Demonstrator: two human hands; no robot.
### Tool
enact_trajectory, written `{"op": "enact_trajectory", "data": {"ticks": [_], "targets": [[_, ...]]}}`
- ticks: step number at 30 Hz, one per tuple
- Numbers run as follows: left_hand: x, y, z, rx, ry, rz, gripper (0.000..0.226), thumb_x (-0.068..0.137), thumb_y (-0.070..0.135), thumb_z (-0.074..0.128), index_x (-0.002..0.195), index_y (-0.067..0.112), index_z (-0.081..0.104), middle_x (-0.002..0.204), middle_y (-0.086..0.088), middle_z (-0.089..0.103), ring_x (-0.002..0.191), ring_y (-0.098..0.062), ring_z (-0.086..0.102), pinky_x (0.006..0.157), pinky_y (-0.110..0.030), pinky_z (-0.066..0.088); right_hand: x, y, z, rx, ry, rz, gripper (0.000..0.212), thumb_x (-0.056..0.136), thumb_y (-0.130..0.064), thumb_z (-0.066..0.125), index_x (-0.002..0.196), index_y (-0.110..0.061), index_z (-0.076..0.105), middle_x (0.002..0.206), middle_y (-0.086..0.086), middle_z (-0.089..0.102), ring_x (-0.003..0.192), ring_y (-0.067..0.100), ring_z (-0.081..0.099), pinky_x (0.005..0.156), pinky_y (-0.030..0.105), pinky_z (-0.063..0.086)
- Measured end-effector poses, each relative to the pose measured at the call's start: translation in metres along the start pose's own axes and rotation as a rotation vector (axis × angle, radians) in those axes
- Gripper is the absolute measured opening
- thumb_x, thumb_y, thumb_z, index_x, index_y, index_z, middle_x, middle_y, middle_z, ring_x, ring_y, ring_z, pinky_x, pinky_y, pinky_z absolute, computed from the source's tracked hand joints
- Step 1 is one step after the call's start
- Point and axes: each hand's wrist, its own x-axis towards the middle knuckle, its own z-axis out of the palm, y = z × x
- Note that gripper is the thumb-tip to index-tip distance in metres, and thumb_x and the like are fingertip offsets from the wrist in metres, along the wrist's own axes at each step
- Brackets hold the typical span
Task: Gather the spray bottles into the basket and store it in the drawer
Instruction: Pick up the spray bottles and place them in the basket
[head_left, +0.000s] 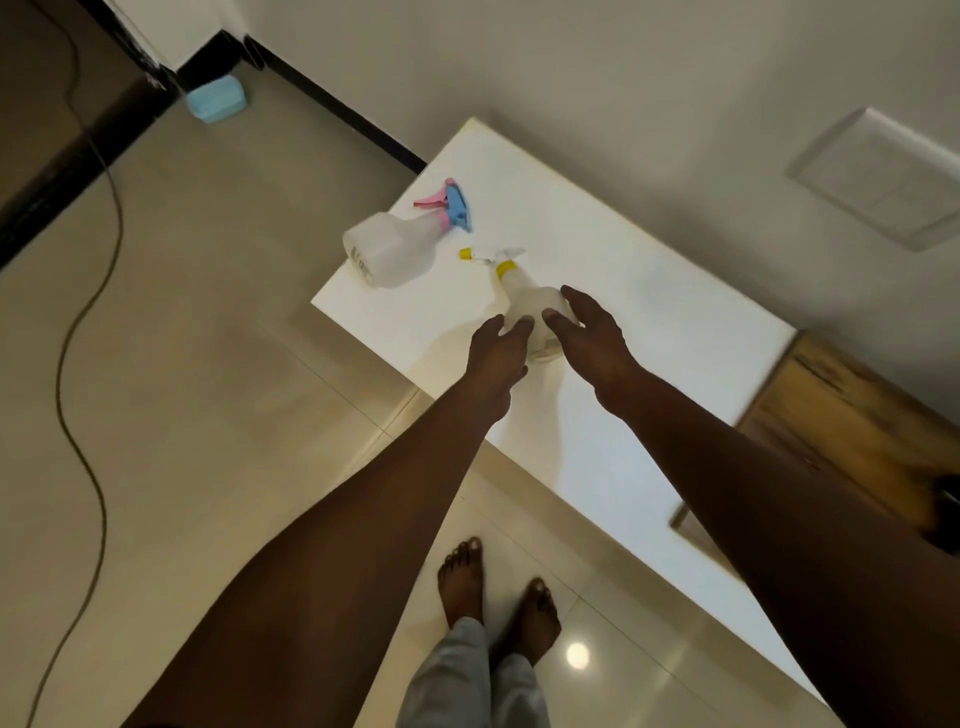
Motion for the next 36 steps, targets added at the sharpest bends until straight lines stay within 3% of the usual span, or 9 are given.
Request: {"op": "enact_trajectory", "data": {"ticks": [3, 9, 14, 20, 24, 27, 29, 33, 36], "targets": [[-0.007, -0.004, -0.004, -0.001, 0.034, 0.059, 0.055, 0.098, 0.032, 0.066, 0.149, 0.019, 0.05, 0.136, -0.006, 0.064, 0.121, -0.029, 0.067, 0.101, -0.041, 0.058, -0.012, 0.004, 0.001, 0.017, 0.002, -0.02, 0.056, 0.1, -0.033, 0.064, 0.152, -0.021, 0.047, 0.151, -0.001, 0.054, 0.13, 0.02, 0.056, 0.095, 0.022, 0.047], [-0.045, -0.012, -0.022, 0.022, 0.017, 0.166, 0.059, 0.093, 0.032, 0.069, 0.148, 0.021, 0.051, 0.138, -0.006, 0.065, 0.122, -0.024, 0.067, 0.106, -0.046, 0.056, -0.054, -0.003, -0.003, 0.082, -0.013, -0.051, 0.063, 0.097, -0.03, 0.07, 0.154, -0.027, 0.043, 0.146, -0.01, 0.053, 0.127, 0.016, 0.059, 0.079, 0.008, 0.05], [-0.086, -0.033, -0.056, -0.003, 0.028, 0.267, 0.059, 0.088, 0.035, 0.075, 0.143, 0.032, 0.055, 0.138, 0.004, 0.065, 0.126, -0.017, 0.065, 0.11, -0.046, 0.053, -0.099, -0.007, 0.005, 0.085, -0.101, -0.05, 0.068, 0.093, -0.029, 0.075, 0.153, -0.028, 0.044, 0.156, -0.01, 0.049, 0.137, 0.015, 0.055, 0.11, 0.035, 0.05], [-0.134, -0.073, -0.11, -0.008, 0.122, 0.368, 0.063, 0.08, 0.04, 0.079, 0.138, 0.039, 0.057, 0.136, 0.01, 0.064, 0.114, -0.01, 0.071, 0.097, -0.035, 0.06, -0.151, -0.007, 0.035, 0.066, -0.248, -0.085, 0.068, 0.088, -0.023, 0.081, 0.148, -0.031, 0.049, 0.155, -0.013, 0.048, 0.138, 0.011, 0.054, 0.114, 0.042, 0.048], [-0.163, -0.105, -0.151, -0.046, 0.207, 0.423, 0.058, 0.083, 0.024, 0.081, 0.136, 0.035, 0.059, 0.14, 0.01, 0.063, 0.122, -0.017, 0.069, 0.099, -0.038, 0.061, -0.179, -0.002, 0.064, 0.003, -0.366, -0.139, 0.069, 0.086, -0.02, 0.084, 0.146, -0.031, 0.051, 0.149, -0.015, 0.054, 0.134, 0.006, 0.057, 0.108, 0.029, 0.052], [-0.181, -0.131, -0.18, -0.101, 0.26, 0.439, 0.065, 0.082, 0.013, 0.084, 0.138, 0.035, 0.057, 0.138, 0.017, 0.063, 0.127, -0.013, 0.065, 0.098, -0.03, 0.06, -0.194, 0.007, 0.09, -0.073, -0.448, -0.174, 0.07, 0.084, -0.016, 0.084, 0.144, -0.029, 0.051, 0.143, -0.017, 0.057, 0.129, 0.0, 0.058, 0.089, 0.006, 0.051], [-0.188, -0.15, -0.202, -0.129, 0.301, 0.436, 0.075, 0.081, 0.004, 0.085, 0.142, 0.033, 0.053, 0.137, 0.019, 0.063, 0.125, -0.006, 0.065, 0.097, -0.022, 0.058, -0.203, 0.016, 0.113, -0.125, -0.472, -0.184, 0.068, 0.083, -0.013, 0.084, 0.14, -0.031, 0.053, 0.138, -0.019, 0.059, 0.124, -0.005, 0.058, 0.083, 0.003, 0.05], [-0.191, -0.193, -0.243, -0.102, 0.376, 0.416, 0.087, 0.078, -0.008, 0.083, 0.151, 0.02, 0.046, 0.147, 0.001, 0.055, 0.123, 0.002, 0.062, 0.097, -0.014, 0.053, -0.214, 0.04, 0.16, -0.134, -0.531, -0.12, 0.053, 0.086, -0.006, 0.08, 0.13, -0.029, 0.06, 0.134, -0.015, 0.065, 0.12, -0.005, 0.063, 0.099, 0.023, 0.056], [-0.184, -0.229, -0.272, -0.069, 0.436, 0.412, 0.087, 0.075, -0.012, 0.083, 0.151, 0.009, 0.047, 0.151, -0.008, 0.049, 0.129, -0.006, 0.059, 0.108, -0.022, 0.052, -0.219, 0.062, 0.199, -0.089, -0.564, -0.014, 0.035, 0.093, -0.015, 0.075, 0.125, -0.02, 0.063, 0.129, -0.004, 0.071, 0.121, 0.014, 0.068, 0.105, 0.047, 0.056]]}}
